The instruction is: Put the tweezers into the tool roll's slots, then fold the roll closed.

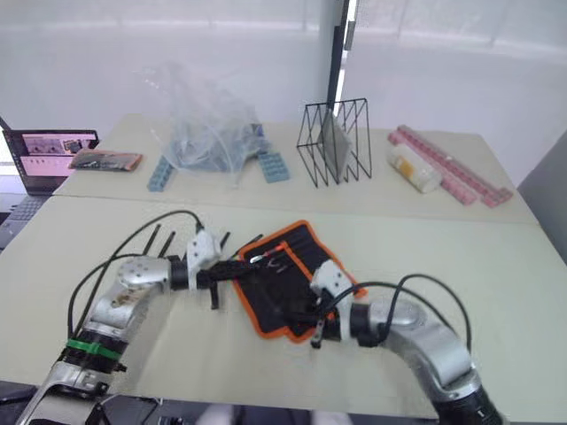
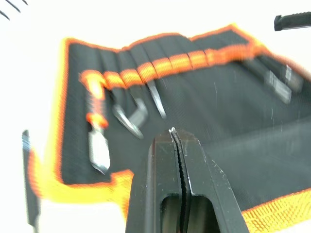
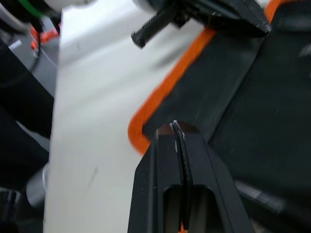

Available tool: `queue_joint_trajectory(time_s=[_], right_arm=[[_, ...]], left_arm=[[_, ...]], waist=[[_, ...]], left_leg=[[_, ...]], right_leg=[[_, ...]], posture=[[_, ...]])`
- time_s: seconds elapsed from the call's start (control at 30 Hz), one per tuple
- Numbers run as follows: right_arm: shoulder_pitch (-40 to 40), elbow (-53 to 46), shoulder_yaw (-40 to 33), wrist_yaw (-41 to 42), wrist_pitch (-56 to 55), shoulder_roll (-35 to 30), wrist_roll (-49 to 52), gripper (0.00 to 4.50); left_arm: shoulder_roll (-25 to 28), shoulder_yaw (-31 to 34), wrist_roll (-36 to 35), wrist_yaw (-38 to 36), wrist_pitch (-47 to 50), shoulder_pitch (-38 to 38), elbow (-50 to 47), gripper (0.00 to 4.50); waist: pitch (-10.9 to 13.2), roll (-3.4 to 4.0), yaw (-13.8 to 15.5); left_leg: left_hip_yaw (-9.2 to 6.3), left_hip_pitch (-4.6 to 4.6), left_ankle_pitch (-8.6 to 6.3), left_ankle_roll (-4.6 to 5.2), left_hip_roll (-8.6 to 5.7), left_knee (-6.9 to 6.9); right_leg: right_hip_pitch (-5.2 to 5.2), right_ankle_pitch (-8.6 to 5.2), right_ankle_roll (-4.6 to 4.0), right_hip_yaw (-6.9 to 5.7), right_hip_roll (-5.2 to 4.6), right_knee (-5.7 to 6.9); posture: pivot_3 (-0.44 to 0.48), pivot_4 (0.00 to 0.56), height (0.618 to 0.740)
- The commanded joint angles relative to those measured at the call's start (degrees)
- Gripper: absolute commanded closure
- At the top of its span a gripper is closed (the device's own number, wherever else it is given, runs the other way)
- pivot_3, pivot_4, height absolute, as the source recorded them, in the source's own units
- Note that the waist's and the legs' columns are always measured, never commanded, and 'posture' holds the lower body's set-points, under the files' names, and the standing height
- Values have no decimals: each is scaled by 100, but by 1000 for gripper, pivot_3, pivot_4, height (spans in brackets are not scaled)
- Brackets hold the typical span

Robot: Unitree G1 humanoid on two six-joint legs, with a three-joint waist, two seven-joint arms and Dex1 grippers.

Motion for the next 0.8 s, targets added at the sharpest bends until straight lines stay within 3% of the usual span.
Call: queue_joint_trajectory(time_s=[0.03, 0.13, 0.23, 0.47, 0.63, 0.67, 0.73, 0.8], right_arm=[[-120, -225, -684, 203, 284, -208, 808, 4500], [-198, 111, -1005, -15, 67, -289, 631, 4500], [-1, 448, -1210, -194, -502, -406, 96, 4500], [1150, 973, -2317, -330, -1779, -126, -124, 4500], [1546, 2372, -3110, -644, -3070, -175, -839, 4500], [1576, 2750, -3281, -721, -3223, -273, -956, 4089], [1596, 3166, -3439, -757, -3436, -372, -1082, 3770], [1751, 3692, -3804, -650, -3711, -537, -1072, 3074]], left_arm=[[397, 679, -930, -111, 873, 153, -1066, 4474], [758, 1402, -1681, 63, 1692, 592, -1675, 4474], [1126, 2258, -1805, 258, 1887, 1422, -1871, 4474], [1169, 4273, -1281, 741, 1062, 3503, -1304, 2354], [809, 5222, -1154, 817, 367, 4650, -868, 661], [688, 5398, -1157, 867, 214, 4830, -784, 190], [561, 5558, -1156, 921, 12, 5014, -694, 0], [414, 5800, -1071, 1077, -376, 5166, -353, 0]], waist=[[1, 1, 4], [7, 1, -11], [12, 0, -22], [22, -3, 38], [23, -6, 29], [24, -7, 39], [24, -9, 42], [24, -9, 45]], left_leg=[[0, -13, 0, 0, 0, 0], [2, -17, -5, 9, -1, 0], [3, -8, -7, 11, 1, -1], [7, -7, -7, 9, 1, -5], [22, 0, -7, 8, 1, -5], [26, 7, -6, 6, 0, -5], [26, 7, -5, 4, -1, -5], [27, 10, -4, 4, 0, -5]], right_leg=[[-11, 7, -12, 0, 0, 1], [-13, 18, -32, -1, -5, -2], [-12, 6, -20, -1, -5, -1], [-14, -5, -10, -2, -9, -3], [-10, -6, -10, 3, -15, -10], [-5, -5, -10, 5, -19, -12], [-7, -5, -11, 5, -18, -10], [-6, -7, -14, 6, -17, -7]], posture=[[0, 150, 720], [0, 150, 720], [0, 150, 720], [0, 150, 720], [0, 150, 720], [0, 150, 720], [0, 150, 720], [0, 150, 720]])
